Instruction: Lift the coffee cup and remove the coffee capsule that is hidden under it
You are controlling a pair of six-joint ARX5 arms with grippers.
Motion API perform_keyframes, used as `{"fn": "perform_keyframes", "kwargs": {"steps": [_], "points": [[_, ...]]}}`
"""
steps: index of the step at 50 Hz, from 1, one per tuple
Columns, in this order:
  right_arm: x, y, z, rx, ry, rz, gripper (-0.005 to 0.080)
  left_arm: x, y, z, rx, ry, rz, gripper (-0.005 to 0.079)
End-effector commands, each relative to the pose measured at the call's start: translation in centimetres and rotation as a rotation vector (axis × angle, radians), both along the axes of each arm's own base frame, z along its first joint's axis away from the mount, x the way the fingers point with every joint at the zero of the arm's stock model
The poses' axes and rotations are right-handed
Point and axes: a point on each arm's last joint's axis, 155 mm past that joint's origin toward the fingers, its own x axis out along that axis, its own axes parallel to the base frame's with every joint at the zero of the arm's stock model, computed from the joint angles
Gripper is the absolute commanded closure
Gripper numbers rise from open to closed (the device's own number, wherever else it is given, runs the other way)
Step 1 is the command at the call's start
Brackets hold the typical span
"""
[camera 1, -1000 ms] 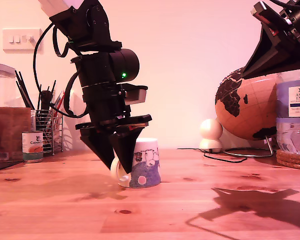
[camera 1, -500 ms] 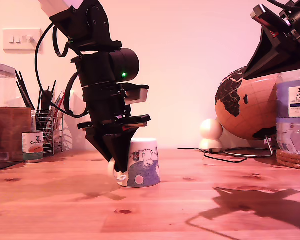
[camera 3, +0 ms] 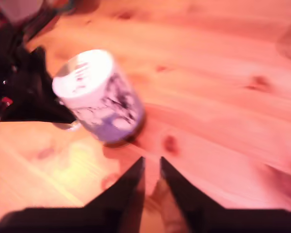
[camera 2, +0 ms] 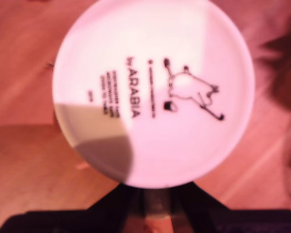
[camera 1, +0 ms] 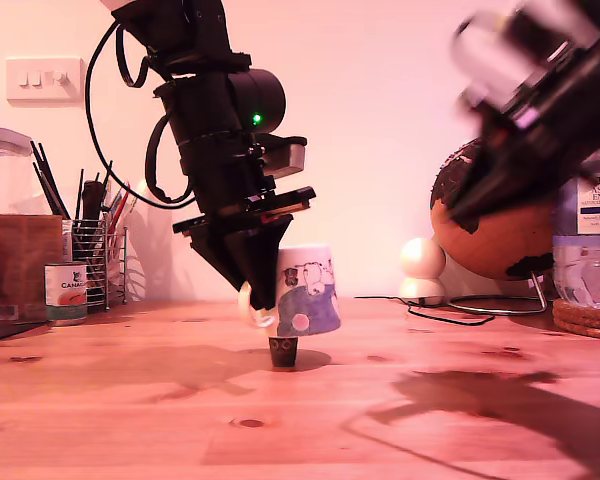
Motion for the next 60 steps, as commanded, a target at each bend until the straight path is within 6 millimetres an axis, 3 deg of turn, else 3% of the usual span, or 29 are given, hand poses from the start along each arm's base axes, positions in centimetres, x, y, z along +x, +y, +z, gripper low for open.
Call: {"fn": "perform_keyframes", "kwargs": {"steps": [1, 6, 20, 41, 60], "points": [[0.5, 1.2, 0.3, 0.012, -0.033, 0.024, 0.062, 0.1, -0.5, 0.6, -0.025, -0.008, -0.011, 0.0763], [1.3, 2.5, -1.0, 0.014, -0.045, 0.048, 0.0543, -0.1, -0.9, 0.9, -0.045, -0.001, -0.017, 0.0763], [2.1, 3.1, -4.7, -0.031, -0.026, 0.081, 0.0514, -0.1, -1.2, 3.8, -0.092, -0.047, -0.024, 0.0763], [2.6, 4.0, -4.1, -0.053, -0.111, 0.129, 0.0482, 1.0, 0.1, 8.3, -0.139, -0.15, -0.001, 0.0763], [2.0, 10.0, -5.2, -0.062, -0.136, 0.261, 0.0403, 2.4, 4.6, 8.3, -0.059, -0.159, 0.066, 0.0763]]}}
